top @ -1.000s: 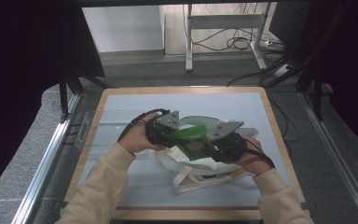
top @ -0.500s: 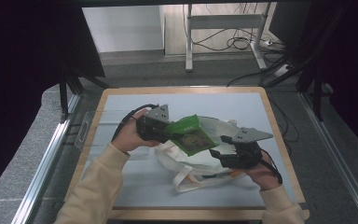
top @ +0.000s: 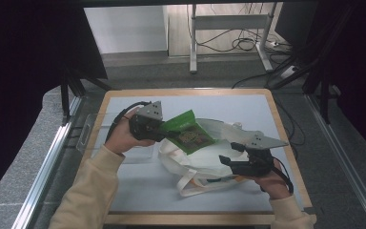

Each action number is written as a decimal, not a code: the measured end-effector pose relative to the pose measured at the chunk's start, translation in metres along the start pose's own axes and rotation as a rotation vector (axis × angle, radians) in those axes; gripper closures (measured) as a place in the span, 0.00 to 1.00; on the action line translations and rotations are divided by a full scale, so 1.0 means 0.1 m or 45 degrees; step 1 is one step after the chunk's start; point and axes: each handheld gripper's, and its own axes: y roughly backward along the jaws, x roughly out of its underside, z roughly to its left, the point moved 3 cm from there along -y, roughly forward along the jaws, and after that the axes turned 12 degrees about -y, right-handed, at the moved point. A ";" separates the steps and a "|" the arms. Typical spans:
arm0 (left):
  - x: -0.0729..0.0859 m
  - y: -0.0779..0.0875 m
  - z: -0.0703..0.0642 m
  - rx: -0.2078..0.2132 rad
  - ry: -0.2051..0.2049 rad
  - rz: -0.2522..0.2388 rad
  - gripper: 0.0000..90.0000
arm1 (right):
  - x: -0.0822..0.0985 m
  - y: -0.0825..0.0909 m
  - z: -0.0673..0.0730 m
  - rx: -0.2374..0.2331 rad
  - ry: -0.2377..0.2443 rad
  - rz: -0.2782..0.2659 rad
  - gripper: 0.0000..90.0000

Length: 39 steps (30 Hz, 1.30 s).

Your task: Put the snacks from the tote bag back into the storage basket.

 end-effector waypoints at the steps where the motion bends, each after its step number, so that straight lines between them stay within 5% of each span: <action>1: 0.00 0.02 0.00 -0.003 0.001 -0.002 0.84 | 0.01 -0.01 0.01 0.000 0.005 0.006 0.37; 16: 0.02 0.27 0.08 -0.045 0.023 -0.023 0.84 | 0.06 -0.09 0.01 0.025 0.034 0.061 0.37; 39: 0.23 0.80 0.17 -0.173 0.106 0.049 0.84 | 0.07 -0.03 -0.05 0.038 0.033 0.047 0.37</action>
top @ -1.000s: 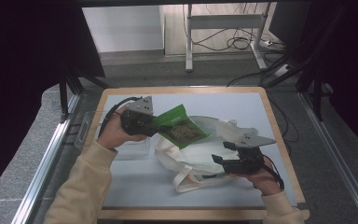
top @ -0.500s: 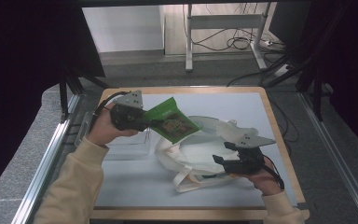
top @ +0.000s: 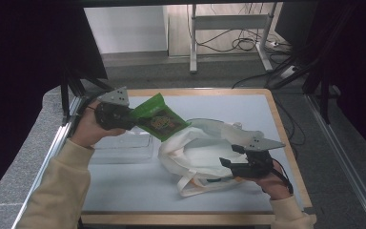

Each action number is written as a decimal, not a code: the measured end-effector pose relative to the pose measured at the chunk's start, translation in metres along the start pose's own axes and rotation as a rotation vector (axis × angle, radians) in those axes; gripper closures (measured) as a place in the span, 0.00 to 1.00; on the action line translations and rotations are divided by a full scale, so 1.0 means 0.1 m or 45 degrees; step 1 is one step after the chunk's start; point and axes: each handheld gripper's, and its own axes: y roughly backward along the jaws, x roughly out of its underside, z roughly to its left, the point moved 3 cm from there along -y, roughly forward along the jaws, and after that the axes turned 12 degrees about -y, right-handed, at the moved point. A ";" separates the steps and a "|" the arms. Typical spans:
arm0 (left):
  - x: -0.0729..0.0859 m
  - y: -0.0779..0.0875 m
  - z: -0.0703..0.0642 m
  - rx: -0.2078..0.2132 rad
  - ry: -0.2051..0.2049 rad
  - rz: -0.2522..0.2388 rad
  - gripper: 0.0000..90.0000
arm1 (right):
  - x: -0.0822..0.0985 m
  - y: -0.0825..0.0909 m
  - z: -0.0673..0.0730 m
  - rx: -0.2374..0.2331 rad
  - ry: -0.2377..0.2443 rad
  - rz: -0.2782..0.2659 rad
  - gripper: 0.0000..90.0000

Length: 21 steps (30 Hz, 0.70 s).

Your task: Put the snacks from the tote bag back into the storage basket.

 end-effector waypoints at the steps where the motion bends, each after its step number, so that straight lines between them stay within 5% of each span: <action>1: 0.02 0.02 0.01 -0.007 0.002 0.005 0.84 | 0.00 0.00 0.00 0.000 -0.004 0.000 0.37; 21: 0.20 0.16 0.19 -0.058 0.061 0.050 0.84 | 0.03 -0.06 0.01 0.001 0.000 0.027 0.37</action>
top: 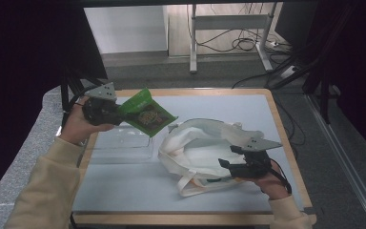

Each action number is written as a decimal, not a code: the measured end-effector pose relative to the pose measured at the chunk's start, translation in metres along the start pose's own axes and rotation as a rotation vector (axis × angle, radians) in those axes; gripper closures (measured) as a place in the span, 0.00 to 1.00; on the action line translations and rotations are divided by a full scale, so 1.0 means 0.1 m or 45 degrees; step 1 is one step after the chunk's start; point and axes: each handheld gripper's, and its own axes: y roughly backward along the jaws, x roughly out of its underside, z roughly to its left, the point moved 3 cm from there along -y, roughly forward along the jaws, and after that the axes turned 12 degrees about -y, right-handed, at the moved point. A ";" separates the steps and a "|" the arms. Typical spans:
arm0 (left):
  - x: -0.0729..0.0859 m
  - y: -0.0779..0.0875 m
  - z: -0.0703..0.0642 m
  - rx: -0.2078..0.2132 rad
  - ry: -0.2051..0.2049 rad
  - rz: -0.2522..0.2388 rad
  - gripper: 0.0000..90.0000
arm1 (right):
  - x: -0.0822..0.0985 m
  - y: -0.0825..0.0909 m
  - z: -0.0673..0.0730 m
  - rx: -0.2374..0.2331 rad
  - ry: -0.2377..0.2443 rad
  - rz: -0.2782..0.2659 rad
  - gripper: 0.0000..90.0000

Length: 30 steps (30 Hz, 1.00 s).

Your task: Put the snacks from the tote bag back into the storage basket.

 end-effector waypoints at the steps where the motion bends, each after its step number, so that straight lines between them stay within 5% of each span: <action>1: 0.01 0.00 0.01 -0.002 0.004 0.000 0.84 | 0.00 0.00 0.00 0.000 0.002 0.000 0.37; 30: 0.24 0.16 0.16 -0.039 0.051 0.067 0.84 | 0.01 -0.03 -0.01 0.007 0.008 0.010 0.36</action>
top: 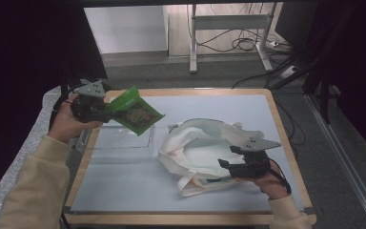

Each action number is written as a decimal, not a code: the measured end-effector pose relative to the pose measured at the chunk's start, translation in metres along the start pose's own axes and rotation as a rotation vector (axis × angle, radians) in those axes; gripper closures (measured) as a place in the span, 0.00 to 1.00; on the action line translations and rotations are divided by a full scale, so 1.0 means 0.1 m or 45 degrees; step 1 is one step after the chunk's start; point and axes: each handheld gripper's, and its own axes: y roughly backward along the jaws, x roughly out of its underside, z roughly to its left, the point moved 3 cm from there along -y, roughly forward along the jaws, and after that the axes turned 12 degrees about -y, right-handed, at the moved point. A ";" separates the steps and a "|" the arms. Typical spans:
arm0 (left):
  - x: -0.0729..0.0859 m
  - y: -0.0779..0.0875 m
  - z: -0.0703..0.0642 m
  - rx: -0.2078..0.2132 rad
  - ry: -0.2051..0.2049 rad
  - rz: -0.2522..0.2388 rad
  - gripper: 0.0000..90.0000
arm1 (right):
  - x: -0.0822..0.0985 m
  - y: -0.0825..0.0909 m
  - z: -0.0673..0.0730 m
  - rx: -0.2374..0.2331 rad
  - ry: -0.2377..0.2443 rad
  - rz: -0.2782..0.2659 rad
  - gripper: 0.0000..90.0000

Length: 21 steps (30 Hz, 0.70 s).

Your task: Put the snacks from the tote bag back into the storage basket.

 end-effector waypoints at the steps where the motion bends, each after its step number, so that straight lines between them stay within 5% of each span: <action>1: 0.01 0.01 0.01 -0.002 0.002 0.003 0.84 | 0.00 0.00 0.00 0.001 0.002 0.001 0.36; 21: 0.33 -0.06 0.19 0.003 0.063 0.054 0.84 | 0.01 -0.04 0.01 0.005 0.002 0.016 0.35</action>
